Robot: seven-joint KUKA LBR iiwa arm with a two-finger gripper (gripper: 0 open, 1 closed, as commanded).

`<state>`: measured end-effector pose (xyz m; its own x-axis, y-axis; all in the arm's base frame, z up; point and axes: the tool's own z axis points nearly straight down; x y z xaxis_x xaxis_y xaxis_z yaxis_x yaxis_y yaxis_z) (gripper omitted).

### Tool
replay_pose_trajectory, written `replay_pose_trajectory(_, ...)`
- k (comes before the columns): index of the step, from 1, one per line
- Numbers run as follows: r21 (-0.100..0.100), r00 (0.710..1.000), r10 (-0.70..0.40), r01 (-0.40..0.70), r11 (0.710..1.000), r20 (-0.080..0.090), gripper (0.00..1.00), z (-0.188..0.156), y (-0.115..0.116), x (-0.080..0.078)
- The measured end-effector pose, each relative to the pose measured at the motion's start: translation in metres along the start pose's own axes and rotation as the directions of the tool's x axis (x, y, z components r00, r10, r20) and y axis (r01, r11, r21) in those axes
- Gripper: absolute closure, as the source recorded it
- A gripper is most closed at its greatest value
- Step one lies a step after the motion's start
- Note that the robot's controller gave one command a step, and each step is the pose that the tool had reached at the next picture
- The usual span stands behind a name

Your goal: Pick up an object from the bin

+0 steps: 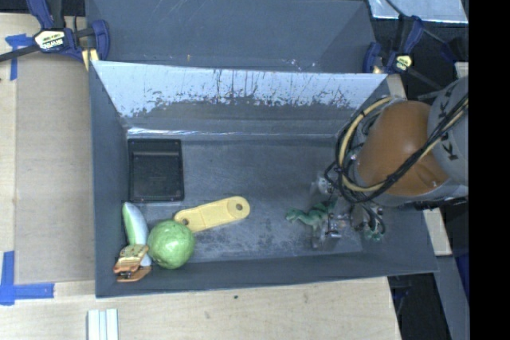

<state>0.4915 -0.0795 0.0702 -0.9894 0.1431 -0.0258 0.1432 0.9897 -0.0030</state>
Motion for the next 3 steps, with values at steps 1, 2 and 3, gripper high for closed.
replay_pose_trajectory(1,0.0,0.986,0.167,-0.167,0.986,-0.008,1.0,0.0,0.0067,-0.0102)
replay_pose_trajectory(2,0.0,0.986,0.166,-0.166,0.986,-0.008,1.0,0.0,0.0068,-0.0101)
replay_pose_trajectory(3,0.0,0.986,0.164,-0.164,0.986,-0.007,1.0,-0.0004,0.0069,-0.0103)
